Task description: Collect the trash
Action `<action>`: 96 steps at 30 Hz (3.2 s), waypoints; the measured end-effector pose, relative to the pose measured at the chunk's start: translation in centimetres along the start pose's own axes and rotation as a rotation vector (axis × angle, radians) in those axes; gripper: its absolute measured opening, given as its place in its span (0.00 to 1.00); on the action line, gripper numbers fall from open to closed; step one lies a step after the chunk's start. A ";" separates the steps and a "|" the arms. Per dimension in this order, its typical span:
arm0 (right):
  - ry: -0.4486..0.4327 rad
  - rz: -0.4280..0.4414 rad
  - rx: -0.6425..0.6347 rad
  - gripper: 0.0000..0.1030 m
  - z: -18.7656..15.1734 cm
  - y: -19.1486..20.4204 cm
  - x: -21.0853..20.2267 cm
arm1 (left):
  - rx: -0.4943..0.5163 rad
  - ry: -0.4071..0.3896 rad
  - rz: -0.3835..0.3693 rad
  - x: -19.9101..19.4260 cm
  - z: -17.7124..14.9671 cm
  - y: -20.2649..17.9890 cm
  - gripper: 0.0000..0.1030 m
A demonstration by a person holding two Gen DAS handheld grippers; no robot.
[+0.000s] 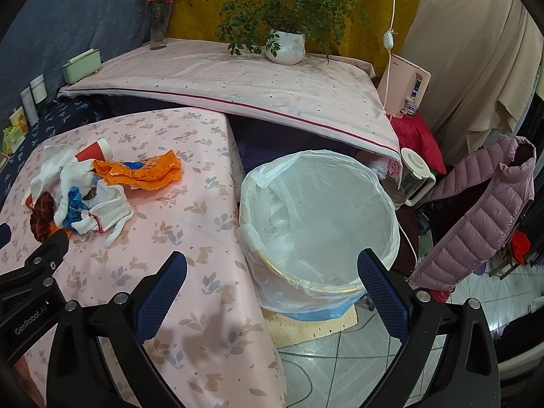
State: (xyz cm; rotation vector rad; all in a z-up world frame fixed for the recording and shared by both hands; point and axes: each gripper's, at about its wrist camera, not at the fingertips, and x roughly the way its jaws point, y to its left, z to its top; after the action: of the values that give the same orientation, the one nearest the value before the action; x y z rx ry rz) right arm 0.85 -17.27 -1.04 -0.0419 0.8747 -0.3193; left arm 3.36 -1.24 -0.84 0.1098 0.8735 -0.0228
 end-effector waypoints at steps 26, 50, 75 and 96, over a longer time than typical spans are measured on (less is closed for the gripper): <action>-0.003 0.000 0.002 0.93 0.1 0.1 -0.1 | -0.003 -0.008 -0.001 -0.3 -0.2 0.4 0.89; -0.062 -0.028 0.041 0.93 0.0 0.0 -2.2 | -0.010 -0.062 -0.051 -1.5 -1.0 1.0 0.89; -0.117 0.110 0.027 0.93 0.6 7.8 -2.2 | -0.126 -0.050 0.011 2.4 -1.7 12.6 0.90; 0.010 0.230 -0.027 0.69 2.9 16.9 7.4 | -0.188 0.075 -0.074 11.6 -1.1 17.2 0.76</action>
State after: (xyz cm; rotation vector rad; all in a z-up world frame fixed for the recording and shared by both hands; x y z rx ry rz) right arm 11.85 -3.59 -7.49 0.0357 0.8840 -0.0924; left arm 11.10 16.24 -8.98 -0.0976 0.9501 -0.0054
